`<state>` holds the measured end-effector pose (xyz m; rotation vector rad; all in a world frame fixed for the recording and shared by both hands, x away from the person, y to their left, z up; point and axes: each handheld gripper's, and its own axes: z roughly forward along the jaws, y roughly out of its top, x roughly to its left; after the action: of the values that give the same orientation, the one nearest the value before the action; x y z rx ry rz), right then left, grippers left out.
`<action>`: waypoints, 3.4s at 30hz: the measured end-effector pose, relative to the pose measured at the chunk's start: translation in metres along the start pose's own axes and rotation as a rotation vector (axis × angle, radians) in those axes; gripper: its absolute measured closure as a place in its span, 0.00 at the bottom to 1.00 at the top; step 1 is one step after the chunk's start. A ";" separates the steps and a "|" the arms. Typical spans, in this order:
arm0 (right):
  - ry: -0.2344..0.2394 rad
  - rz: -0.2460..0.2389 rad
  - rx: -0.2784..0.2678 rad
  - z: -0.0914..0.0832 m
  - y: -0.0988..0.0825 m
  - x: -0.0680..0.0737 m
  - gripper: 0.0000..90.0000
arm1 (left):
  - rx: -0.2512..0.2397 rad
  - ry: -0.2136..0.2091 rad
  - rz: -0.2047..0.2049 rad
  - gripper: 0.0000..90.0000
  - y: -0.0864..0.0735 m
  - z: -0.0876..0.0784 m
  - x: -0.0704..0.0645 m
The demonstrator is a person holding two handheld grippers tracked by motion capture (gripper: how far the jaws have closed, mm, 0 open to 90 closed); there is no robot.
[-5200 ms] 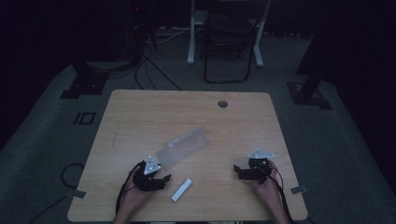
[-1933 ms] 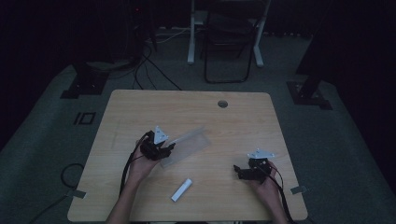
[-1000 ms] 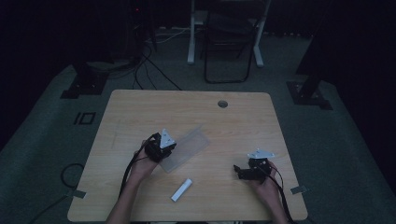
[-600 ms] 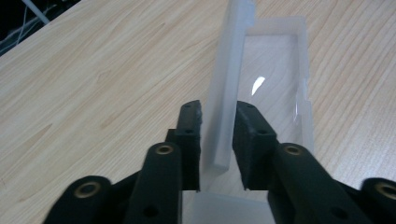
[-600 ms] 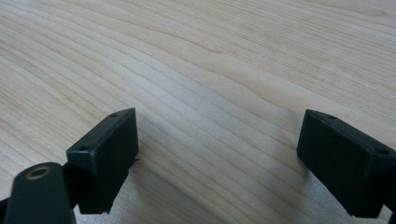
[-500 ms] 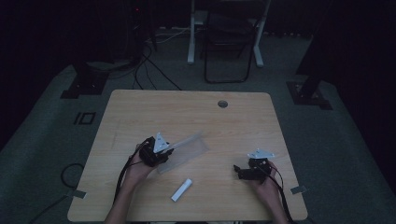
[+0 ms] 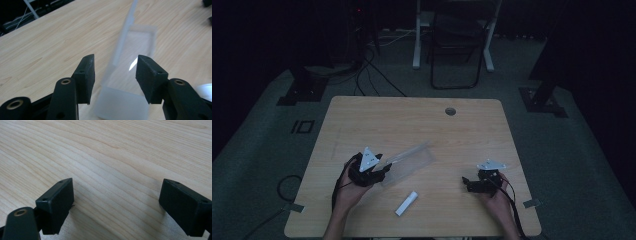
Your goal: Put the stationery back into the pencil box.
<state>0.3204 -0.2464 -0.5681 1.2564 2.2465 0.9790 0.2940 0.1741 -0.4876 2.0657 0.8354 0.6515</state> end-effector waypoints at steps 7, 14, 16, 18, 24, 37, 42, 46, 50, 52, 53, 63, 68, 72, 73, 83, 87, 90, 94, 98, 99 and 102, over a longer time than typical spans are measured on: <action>0.000 0.000 0.000 0.000 0.000 0.000 0.14 | -0.015 -0.049 0.005 0.52 -0.001 -0.011 -0.020; 0.000 0.000 0.000 0.000 0.000 0.000 0.14 | 0.005 -0.099 0.035 0.52 -0.003 -0.006 -0.041; 0.000 0.000 0.000 0.000 0.000 0.000 0.14 | 0.017 -0.119 0.041 0.52 -0.004 -0.004 -0.048; 0.000 -0.001 0.000 0.000 0.000 0.000 0.14 | 0.027 -0.131 0.046 0.52 -0.005 -0.003 -0.053; 0.000 0.000 0.001 0.000 0.000 0.000 0.14 | 0.061 -0.170 0.053 0.51 -0.013 0.002 -0.066; 0.001 -0.001 0.000 0.000 0.000 0.000 0.14 | 0.150 -0.237 0.052 0.50 -0.036 0.012 -0.094; 0.001 -0.001 0.000 0.000 0.000 0.000 0.14 | 0.187 -0.230 0.056 0.53 -0.044 0.016 -0.096; 0.001 -0.001 0.000 0.000 0.000 0.000 0.14 | 0.195 -0.227 0.057 0.61 -0.045 0.017 -0.095; 0.001 0.000 0.000 0.000 0.000 0.000 0.14 | 0.225 -0.212 0.073 0.69 -0.046 0.022 -0.089; 0.001 -0.001 0.000 0.000 0.000 0.000 0.14 | 0.228 -0.208 0.069 0.71 -0.046 0.021 -0.087; 0.001 -0.001 0.000 0.000 0.000 0.000 0.14 | 0.230 -0.207 0.066 0.71 -0.046 0.021 -0.086; 0.001 -0.001 0.000 0.000 0.000 0.000 0.14 | 0.252 -0.244 0.057 0.77 -0.046 0.020 -0.079; 0.001 -0.001 0.000 0.000 0.000 0.000 0.14 | 0.255 -0.247 0.071 0.78 -0.046 0.020 -0.079; 0.001 -0.001 0.000 0.000 0.000 0.000 0.14 | 0.254 -0.244 0.078 0.79 -0.045 0.020 -0.080; 0.001 0.000 0.000 0.000 0.000 0.000 0.14 | 0.252 -0.242 0.080 0.79 -0.045 0.020 -0.080; 0.001 -0.001 0.000 0.000 0.000 0.000 0.14 | 0.230 -0.238 0.099 0.79 -0.041 0.020 -0.085; 0.001 0.000 0.000 0.000 0.000 0.000 0.14 | 0.211 -0.226 0.107 0.79 -0.035 0.016 -0.084; 0.001 -0.001 0.000 0.000 0.000 0.000 0.14 | 0.199 -0.224 0.109 0.79 -0.032 0.014 -0.082; 0.001 -0.001 0.000 0.000 0.000 0.000 0.14 | 0.186 -0.218 0.123 0.79 -0.027 0.011 -0.080; 0.001 -0.001 0.000 0.000 0.000 0.000 0.14 | 0.170 -0.212 0.131 0.79 -0.021 0.006 -0.077; 0.001 -0.001 0.000 0.000 0.000 0.000 0.14 | 0.164 -0.211 0.133 0.79 -0.019 0.006 -0.076; 0.001 -0.001 0.000 0.000 0.000 0.000 0.14 | 0.154 -0.204 0.136 0.79 -0.016 0.003 -0.074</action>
<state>0.3202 -0.2464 -0.5681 1.2553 2.2476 0.9799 0.2426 0.1250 -0.5137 2.2994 0.6494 0.4495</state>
